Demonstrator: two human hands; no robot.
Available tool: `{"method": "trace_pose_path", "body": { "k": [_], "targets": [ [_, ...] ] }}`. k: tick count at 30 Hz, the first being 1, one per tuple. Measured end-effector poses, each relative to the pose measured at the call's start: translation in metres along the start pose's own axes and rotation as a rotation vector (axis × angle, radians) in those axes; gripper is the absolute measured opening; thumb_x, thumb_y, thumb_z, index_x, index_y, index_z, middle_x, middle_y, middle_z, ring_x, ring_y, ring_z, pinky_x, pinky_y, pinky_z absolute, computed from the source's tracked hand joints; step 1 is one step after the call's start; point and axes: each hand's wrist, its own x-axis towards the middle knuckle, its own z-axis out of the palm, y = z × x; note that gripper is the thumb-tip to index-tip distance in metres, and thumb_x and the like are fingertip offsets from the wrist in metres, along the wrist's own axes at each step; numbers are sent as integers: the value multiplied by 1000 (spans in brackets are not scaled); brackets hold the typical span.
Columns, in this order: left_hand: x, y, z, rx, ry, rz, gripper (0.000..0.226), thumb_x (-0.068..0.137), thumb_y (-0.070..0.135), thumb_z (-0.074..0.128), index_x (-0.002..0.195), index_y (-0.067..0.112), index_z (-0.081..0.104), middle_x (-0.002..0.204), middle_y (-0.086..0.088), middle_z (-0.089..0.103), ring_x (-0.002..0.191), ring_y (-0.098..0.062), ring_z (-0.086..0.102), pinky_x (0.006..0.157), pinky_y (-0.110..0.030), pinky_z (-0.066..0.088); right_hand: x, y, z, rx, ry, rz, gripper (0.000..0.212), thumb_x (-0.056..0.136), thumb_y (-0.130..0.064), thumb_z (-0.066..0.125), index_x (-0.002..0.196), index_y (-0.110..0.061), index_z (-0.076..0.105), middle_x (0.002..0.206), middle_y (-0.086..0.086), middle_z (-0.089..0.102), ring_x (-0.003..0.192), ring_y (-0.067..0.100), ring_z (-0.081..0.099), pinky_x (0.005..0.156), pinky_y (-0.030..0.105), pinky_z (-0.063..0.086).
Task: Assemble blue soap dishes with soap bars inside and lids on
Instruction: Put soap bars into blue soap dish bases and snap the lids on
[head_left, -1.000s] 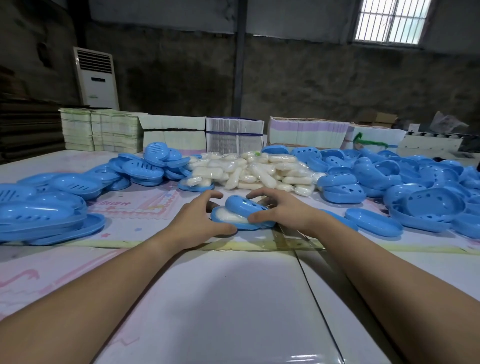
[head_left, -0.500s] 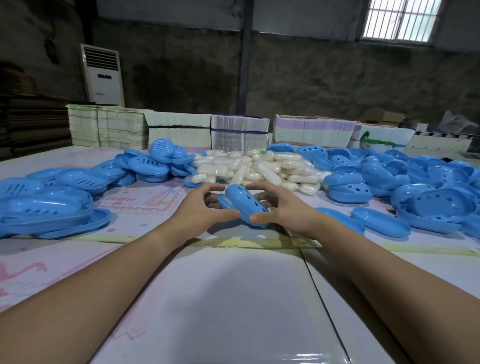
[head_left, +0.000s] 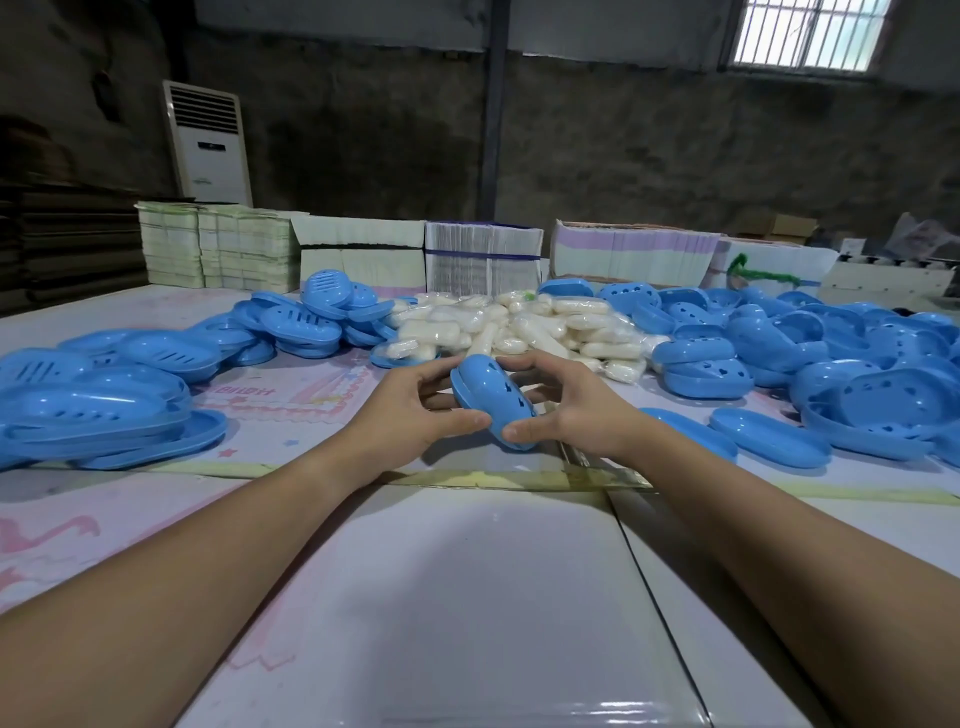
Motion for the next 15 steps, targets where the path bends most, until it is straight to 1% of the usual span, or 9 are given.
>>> {"method": "trace_pose_path", "body": {
  "k": [3, 5, 8, 11, 13, 15],
  "targets": [
    [-1, 5, 0, 43, -36, 13, 71, 82, 11, 82, 146, 20, 52, 127, 5, 71, 111, -8, 69, 95, -27, 56, 0, -2, 0, -31, 7, -15, 68, 69, -28, 88, 129, -38, 56, 120, -9, 60, 102, 7, 62, 74, 13, 53],
    [-2, 7, 1, 69, -41, 29, 70, 84, 12, 80, 147, 21, 51, 127, 7, 70, 112, -6, 69, 97, -27, 55, 0, -3, 0, -50, 15, -23, 67, 70, -28, 88, 127, -39, 55, 119, -8, 59, 99, 8, 61, 72, 12, 52],
    [-5, 9, 3, 90, -38, 49, 68, 88, 14, 77, 149, 22, 48, 128, 10, 69, 109, -3, 69, 92, -18, 53, -1, -5, 1, -38, 11, -21, 65, 72, -27, 87, 128, -37, 55, 118, -7, 59, 95, 4, 61, 69, 11, 51],
    [-7, 12, 5, 34, -44, 45, 62, 92, 16, 72, 149, 23, 48, 127, 16, 68, 105, -3, 70, 90, -17, 53, -1, -6, 1, 15, -1, 13, 64, 74, -29, 85, 130, -35, 55, 116, -2, 59, 88, 6, 65, 71, 17, 54],
    [-8, 13, 5, 20, -34, 48, 57, 94, 16, 70, 147, 23, 50, 124, 23, 68, 103, -2, 71, 90, -18, 54, -1, -8, 3, 15, -5, 17, 62, 76, -29, 83, 130, -35, 55, 114, -2, 59, 79, -1, 63, 69, 17, 53],
    [-8, 14, 5, 18, -18, 54, 54, 94, 16, 70, 145, 23, 53, 120, 29, 67, 103, 1, 69, 85, -13, 53, -1, -10, 4, 16, -4, 10, 61, 77, -28, 83, 131, -32, 55, 113, -2, 58, 75, -6, 61, 68, 16, 52]
  ]
}}
